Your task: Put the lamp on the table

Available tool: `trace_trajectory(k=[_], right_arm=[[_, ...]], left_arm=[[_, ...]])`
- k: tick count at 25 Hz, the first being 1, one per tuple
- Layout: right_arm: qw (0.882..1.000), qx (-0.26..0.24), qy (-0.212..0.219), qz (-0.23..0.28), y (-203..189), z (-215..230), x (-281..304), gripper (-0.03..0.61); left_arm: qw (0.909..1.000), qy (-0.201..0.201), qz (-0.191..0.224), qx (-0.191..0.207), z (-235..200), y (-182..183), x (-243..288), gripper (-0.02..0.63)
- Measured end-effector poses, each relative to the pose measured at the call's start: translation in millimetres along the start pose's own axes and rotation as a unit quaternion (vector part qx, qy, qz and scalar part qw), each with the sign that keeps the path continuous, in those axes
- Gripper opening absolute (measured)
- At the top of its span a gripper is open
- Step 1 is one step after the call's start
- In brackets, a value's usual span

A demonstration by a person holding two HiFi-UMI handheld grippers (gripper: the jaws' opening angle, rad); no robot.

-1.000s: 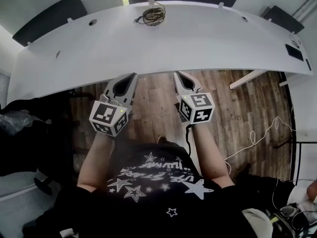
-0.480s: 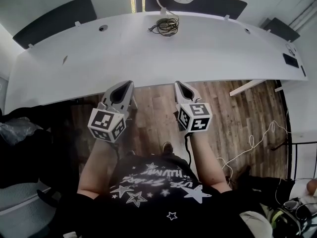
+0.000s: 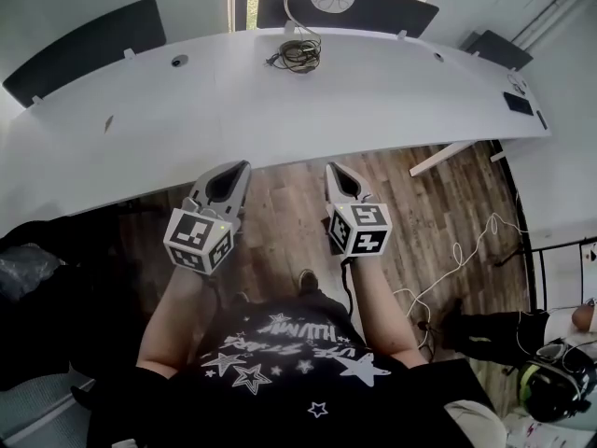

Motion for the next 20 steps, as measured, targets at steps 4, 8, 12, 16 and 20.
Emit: trace_trajectory(k=[4, 8, 12, 16, 20], right_arm=[[1.0, 0.0, -0.014, 0.003, -1, -13, -8, 0.002], [0.999, 0.002, -0.033, 0.007, -3, -23, -18, 0.002], [0.999, 0.007, -0.046, 0.008, -6, -31, -28, 0.002], [0.998, 0.012, -0.057, 0.001, -14, -38, -40, 0.002], [0.998, 0.016, -0.06, -0.001, -19, -49, -46, 0.002]], left_arm=[[0.9999, -0.011, 0.008, 0.0, -6, 3, -9, 0.008], [0.9996, -0.027, 0.012, -0.001, -6, 3, -19, 0.008], [0.9992, -0.039, 0.011, -0.003, -3, 2, -28, 0.008], [0.9987, -0.05, 0.009, -0.004, 0, 1, -36, 0.008], [0.9984, -0.055, 0.009, -0.006, 0, 1, -47, 0.008]])
Point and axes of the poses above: the fingertips, and each gripper's own axes: x forward along the fingers, z to its right, y out of its top, the point moved 2 cm from there along -x, backward along the fingers, and after that the axes turned 6 degrees about -y, right-handed, at the moved point
